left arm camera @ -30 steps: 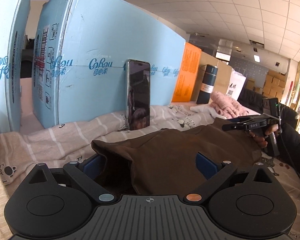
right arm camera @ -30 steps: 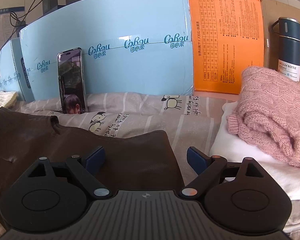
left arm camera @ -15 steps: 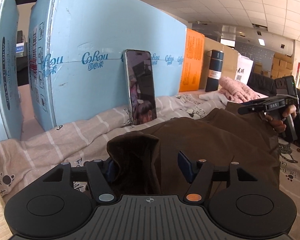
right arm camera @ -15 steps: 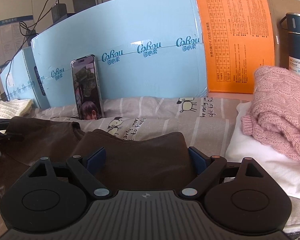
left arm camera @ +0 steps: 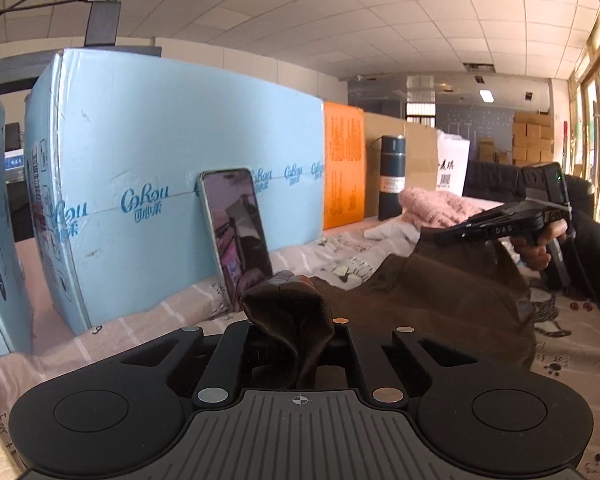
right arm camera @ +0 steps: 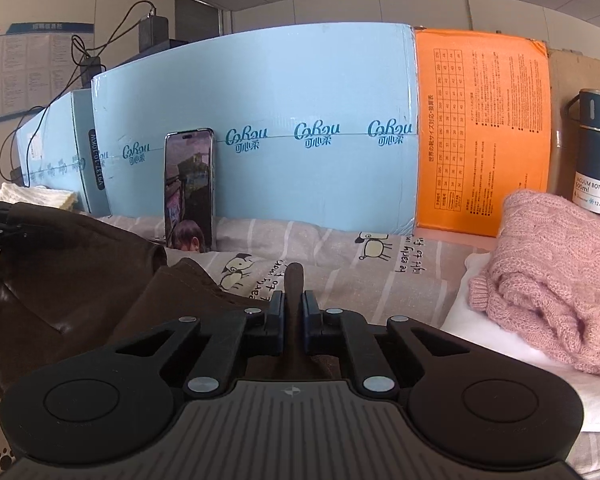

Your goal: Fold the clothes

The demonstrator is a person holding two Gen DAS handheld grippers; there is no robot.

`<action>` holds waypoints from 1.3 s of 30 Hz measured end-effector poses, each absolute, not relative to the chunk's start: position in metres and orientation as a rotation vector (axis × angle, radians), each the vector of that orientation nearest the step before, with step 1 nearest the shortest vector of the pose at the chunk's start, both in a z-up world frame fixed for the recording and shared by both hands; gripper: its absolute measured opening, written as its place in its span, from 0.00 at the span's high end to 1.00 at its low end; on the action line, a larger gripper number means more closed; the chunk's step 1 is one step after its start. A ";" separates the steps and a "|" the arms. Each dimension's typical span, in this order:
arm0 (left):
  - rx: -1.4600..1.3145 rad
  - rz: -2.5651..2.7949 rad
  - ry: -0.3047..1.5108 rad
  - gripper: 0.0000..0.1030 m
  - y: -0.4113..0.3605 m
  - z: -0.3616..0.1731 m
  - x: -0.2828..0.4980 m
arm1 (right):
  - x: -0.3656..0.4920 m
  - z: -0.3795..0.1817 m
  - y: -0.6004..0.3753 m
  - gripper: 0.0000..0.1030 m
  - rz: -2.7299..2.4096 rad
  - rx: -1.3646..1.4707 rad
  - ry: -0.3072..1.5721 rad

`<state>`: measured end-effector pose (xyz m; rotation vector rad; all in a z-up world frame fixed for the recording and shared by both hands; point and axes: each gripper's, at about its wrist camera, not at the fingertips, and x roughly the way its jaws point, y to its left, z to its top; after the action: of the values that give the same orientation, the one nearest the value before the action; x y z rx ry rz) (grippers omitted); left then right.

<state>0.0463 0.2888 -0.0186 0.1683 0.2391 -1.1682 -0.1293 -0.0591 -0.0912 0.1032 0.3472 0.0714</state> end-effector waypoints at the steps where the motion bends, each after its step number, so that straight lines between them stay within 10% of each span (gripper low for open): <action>1: 0.154 -1.183 0.218 0.92 0.294 -0.014 0.037 | -0.138 -0.088 -0.058 0.92 0.069 0.108 0.323; 22: -0.044 -1.407 0.101 0.91 0.385 0.006 -0.136 | -0.329 -0.080 -0.032 0.94 -0.129 0.274 0.076; 31: -0.078 -1.384 0.249 0.83 0.389 -0.024 -0.147 | -0.385 -0.074 -0.023 0.61 -0.324 0.218 0.154; 34: -0.046 -1.342 0.292 0.54 0.394 -0.030 -0.155 | -0.398 -0.071 -0.031 0.51 -0.373 0.227 0.135; 36: -0.026 -1.250 0.309 0.14 0.400 -0.034 -0.158 | -0.397 -0.070 -0.034 0.47 -0.388 0.239 0.130; 39: -0.024 -1.100 0.330 0.09 0.425 -0.040 -0.162 | -0.388 -0.070 -0.037 0.33 -0.400 0.250 0.131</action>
<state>-0.1619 0.4246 -0.0401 -0.0242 0.3298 -1.0995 -0.3878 -0.0370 -0.0700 0.2501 0.1307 -0.4000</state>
